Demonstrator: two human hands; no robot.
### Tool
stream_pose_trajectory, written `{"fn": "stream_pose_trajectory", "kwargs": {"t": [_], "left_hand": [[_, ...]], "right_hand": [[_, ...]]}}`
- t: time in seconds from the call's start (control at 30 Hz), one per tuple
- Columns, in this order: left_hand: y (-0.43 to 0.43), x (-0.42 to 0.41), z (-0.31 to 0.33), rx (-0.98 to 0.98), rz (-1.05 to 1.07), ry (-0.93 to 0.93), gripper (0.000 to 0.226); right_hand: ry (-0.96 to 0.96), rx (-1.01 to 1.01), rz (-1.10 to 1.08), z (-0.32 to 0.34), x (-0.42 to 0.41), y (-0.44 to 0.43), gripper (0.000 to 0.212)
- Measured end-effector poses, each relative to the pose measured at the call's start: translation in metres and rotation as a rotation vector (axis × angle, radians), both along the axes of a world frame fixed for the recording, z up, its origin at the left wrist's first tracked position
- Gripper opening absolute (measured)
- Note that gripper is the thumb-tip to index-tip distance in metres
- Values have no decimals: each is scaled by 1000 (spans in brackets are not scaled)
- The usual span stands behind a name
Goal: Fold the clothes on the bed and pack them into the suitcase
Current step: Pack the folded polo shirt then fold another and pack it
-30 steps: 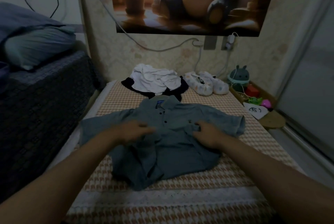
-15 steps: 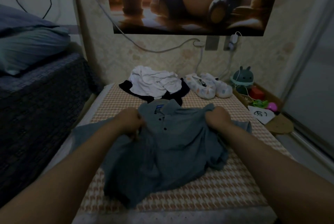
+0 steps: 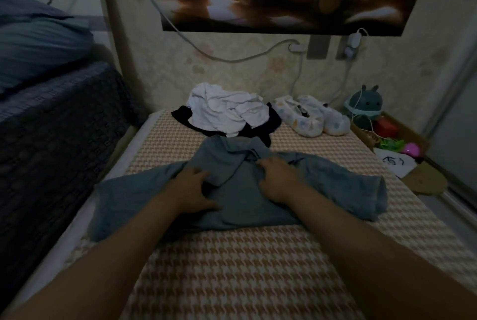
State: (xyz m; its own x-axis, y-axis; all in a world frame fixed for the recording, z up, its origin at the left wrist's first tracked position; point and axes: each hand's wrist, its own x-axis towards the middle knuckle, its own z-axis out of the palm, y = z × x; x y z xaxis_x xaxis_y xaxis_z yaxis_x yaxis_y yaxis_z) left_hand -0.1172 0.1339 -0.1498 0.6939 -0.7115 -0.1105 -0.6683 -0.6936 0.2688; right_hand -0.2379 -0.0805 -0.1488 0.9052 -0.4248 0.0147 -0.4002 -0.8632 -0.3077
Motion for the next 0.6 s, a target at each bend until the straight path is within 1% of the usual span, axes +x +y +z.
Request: {"fn": "stream_pose_trajectory", "kwargs": {"t": [0.03,0.1,0.13,0.2,0.23,0.3,0.33,0.37,0.43,0.47,0.5,0.53,0.6], "left_hand": [[6,3,-5,-20,-12,-30,88],[14,6,-6,-59,-28,-103,55],[17,7,-5,-69,-10,-141,44],[25,11,-3,-93,71,-173,38],[31,15,-1,-139,129,-179,33],[46,28,4,-299,278,-252,21],[52,34,7,-341,348,-303,20],[58,34,11,-326,406,-332,24],[58,23,22,-201,454,-334,41],[51,14,27,-135,392,-335,49],[39,4,30,-112,278,-330,54],[25,-5,30,-132,144,-289,53],[-8,-30,33,-140,-89,-146,37]], "right_hand": [[26,15,21,-1,2,6,56],[19,-5,43,-5,4,13,52],[21,-23,65,-7,3,15,50],[51,5,104,-8,-1,18,46],[67,33,112,-7,-4,20,47],[93,35,115,-4,-14,21,47],[85,16,106,-5,-20,18,46],[79,-22,82,-4,-27,17,45],[32,-121,19,-1,-40,9,46],[17,-164,-11,-1,-47,4,45],[44,-194,-72,4,-53,0,45],[97,-217,-139,4,-57,-7,44],[218,-200,-264,8,-65,-16,44]]}}
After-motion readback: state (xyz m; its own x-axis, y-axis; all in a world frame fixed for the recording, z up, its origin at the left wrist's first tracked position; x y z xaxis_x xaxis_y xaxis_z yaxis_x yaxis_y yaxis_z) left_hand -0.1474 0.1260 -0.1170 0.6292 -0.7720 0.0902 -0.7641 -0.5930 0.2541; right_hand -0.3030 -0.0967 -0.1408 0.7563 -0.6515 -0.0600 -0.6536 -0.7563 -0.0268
